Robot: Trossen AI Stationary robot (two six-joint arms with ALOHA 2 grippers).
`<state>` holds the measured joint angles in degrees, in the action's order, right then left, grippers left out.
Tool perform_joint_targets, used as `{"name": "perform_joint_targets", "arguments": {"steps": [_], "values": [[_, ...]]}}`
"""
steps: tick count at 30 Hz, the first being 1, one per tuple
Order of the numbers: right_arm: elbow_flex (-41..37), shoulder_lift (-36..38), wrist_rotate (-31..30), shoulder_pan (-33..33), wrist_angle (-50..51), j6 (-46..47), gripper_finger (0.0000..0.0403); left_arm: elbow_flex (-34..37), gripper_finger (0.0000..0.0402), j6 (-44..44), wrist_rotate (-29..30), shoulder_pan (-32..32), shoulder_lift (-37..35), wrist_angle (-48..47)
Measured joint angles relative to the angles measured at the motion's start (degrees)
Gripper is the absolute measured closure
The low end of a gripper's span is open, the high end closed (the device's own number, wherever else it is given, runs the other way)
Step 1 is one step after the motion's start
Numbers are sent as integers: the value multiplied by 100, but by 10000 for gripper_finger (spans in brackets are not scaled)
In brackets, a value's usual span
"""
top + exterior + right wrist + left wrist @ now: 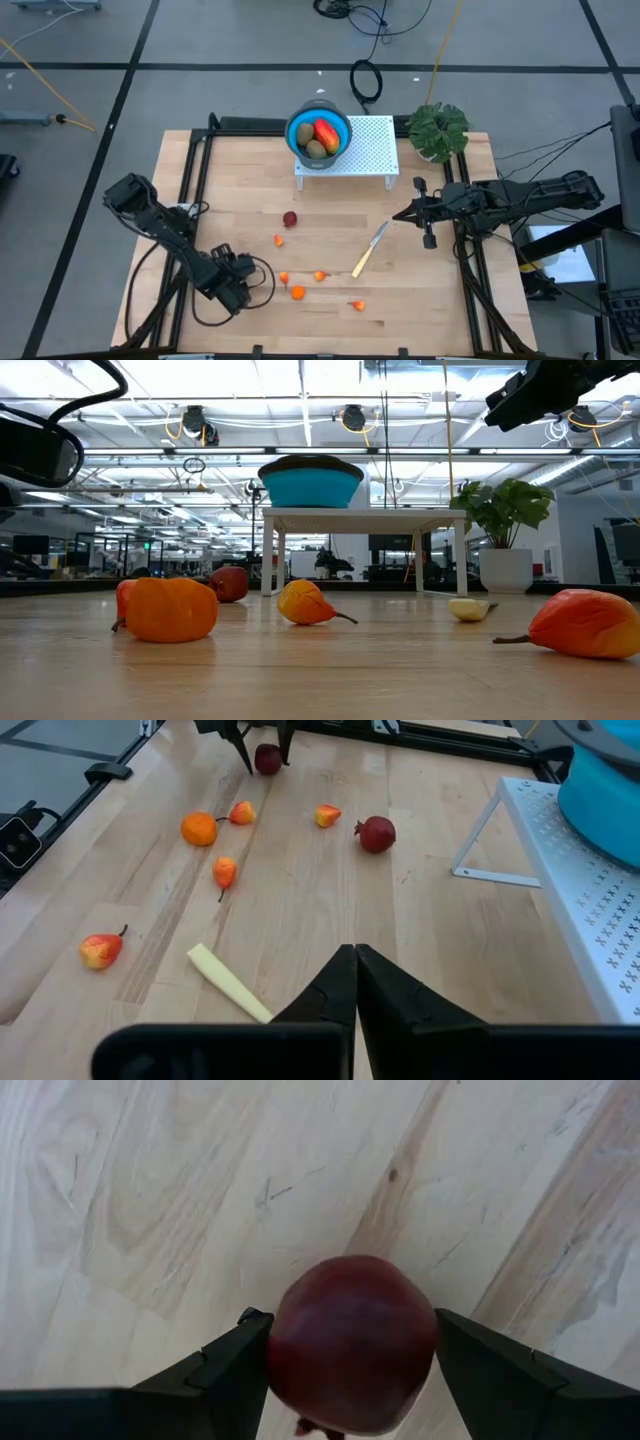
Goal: Pick & Place Fruit
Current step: Put the red pomegranate into the blue strainer bowl on the shelf
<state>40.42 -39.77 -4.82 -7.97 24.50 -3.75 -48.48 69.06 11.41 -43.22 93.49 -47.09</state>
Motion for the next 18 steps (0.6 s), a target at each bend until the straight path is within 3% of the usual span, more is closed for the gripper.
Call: {"name": "perform_joint_targets", "arguments": {"steps": [3,12,18], "values": [[0,0,-2,0,-32,-2,402,-1,141,-8,-43,52,0,13],[0,0,-4,0,-32,-17,402,6,229,54,-19,111,7,293],[0,-2,2,0,-32,-17,402,11,224,428,6,188,13,374]]}}
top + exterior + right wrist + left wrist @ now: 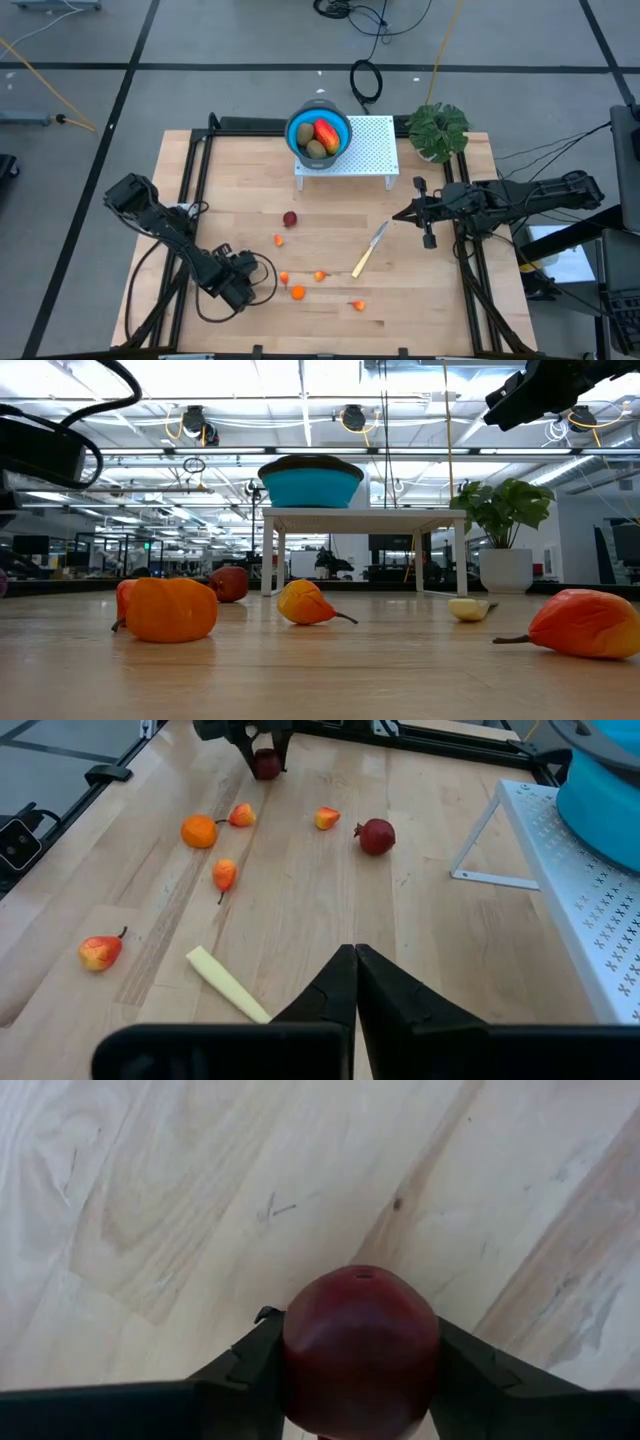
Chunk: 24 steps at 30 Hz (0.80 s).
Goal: Pick & Place Fruit
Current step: Put the red pomegranate into the blue strainer bowl on the shelf
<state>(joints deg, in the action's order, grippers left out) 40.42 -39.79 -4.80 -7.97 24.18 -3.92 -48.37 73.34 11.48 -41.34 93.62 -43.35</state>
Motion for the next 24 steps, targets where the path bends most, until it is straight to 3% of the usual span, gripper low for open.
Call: {"name": "perform_joint_targets", "arguments": {"steps": [5,9,24], "values": [[0,0,4,0,0,0,401,-182,219,54,20,222,-48,69],[0,0,9,0,-2,-2,402,-273,236,35,407,379,-385,512],[0,2,15,0,0,14,402,-281,224,-452,3981,514,-1951,2920]]}}
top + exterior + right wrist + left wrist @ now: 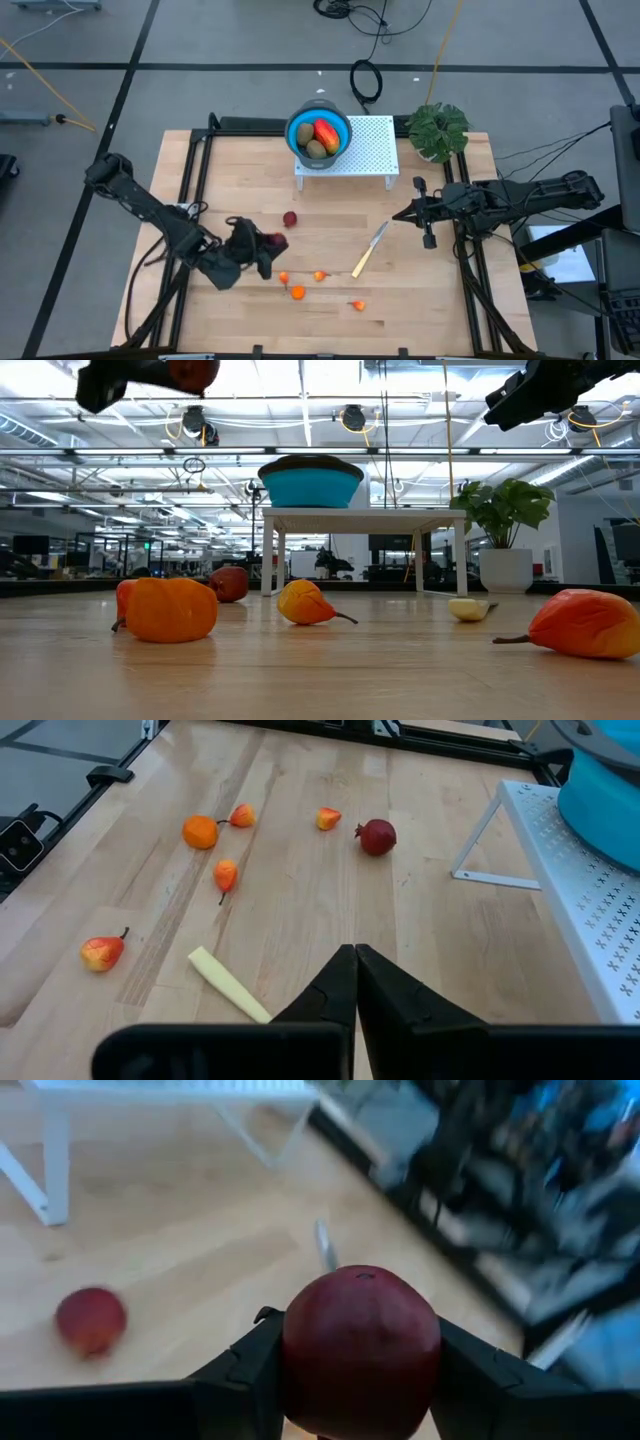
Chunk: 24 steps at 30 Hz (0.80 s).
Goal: Pick & Place Fruit
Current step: Put the red pomegranate into the blue strainer bowl on the shelf
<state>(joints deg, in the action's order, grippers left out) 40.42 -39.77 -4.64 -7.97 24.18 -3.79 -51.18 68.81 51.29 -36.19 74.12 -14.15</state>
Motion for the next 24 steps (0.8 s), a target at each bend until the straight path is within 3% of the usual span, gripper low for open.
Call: {"name": "perform_joint_targets", "arguments": {"steps": [8,14,24], "values": [[0,0,2,0,0,4,402,0,216,1762,285,323,-102,912],[0,0,0,0,0,-2,399,0,212,3531,-78,581,-104,1404],[0,0,0,0,0,-11,399,0,211,3950,-625,835,-108,2083]]}}
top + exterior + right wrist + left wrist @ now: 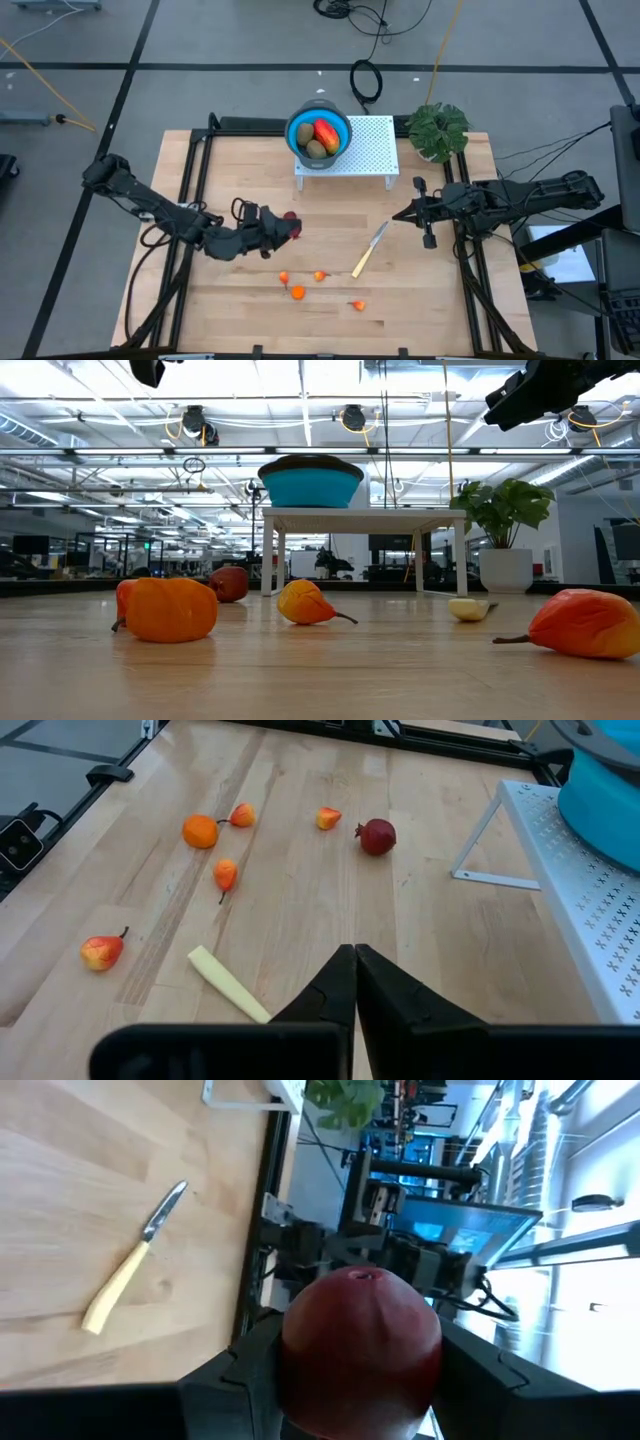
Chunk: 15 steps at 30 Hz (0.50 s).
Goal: Pick & Place Fruit
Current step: Put the red pomegranate into the blue strainer bowl on the shelf
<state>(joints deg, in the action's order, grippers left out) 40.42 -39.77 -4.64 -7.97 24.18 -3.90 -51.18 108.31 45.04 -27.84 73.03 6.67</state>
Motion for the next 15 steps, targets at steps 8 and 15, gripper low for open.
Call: {"name": "perform_joint_targets", "arguments": {"steps": [8,15], "values": [[0,0,2,0,1,-3,399,0,211,-1039,-9,71,2,93],[0,0,4,0,2,-303,399,0,211,-3830,152,122,2,356]]}}
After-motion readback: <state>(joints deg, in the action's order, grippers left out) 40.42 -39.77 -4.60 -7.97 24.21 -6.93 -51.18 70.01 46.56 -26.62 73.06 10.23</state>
